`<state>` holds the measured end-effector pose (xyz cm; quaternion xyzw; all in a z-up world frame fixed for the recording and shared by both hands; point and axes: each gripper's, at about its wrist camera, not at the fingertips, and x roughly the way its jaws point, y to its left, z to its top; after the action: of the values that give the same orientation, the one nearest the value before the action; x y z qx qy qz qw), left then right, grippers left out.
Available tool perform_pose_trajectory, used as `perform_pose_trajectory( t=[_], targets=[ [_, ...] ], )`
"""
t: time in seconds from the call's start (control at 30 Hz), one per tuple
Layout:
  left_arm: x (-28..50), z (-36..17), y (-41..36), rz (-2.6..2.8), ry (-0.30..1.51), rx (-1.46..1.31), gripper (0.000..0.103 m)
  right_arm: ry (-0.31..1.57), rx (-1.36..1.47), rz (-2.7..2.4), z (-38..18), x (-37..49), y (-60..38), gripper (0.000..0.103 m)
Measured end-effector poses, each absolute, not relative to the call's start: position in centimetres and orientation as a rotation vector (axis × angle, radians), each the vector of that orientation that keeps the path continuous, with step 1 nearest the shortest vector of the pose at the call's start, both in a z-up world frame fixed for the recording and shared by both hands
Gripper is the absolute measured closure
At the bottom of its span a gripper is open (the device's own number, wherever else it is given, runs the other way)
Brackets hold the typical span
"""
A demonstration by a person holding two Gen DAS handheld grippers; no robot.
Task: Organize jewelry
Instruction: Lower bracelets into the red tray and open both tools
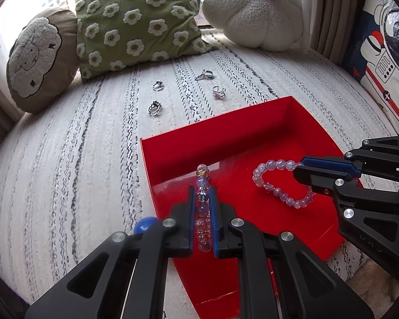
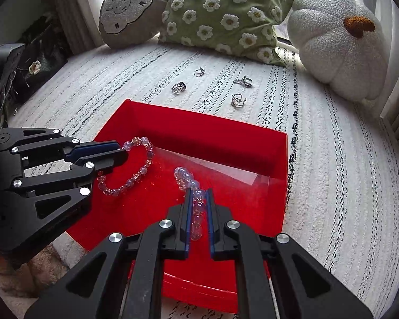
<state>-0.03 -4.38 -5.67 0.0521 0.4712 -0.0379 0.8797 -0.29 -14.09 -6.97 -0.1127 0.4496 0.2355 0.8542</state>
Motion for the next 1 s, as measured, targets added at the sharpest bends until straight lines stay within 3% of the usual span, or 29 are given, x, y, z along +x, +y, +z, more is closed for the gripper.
perform_pose_trajectory(
  t=[1.0],
  targets=[
    [0.6,-7.1,-5.0,-0.057,1.023,0.125,0.092,0.980,-0.298,0.486,-8.1,-0.1,-13.1,0.093]
  ],
)
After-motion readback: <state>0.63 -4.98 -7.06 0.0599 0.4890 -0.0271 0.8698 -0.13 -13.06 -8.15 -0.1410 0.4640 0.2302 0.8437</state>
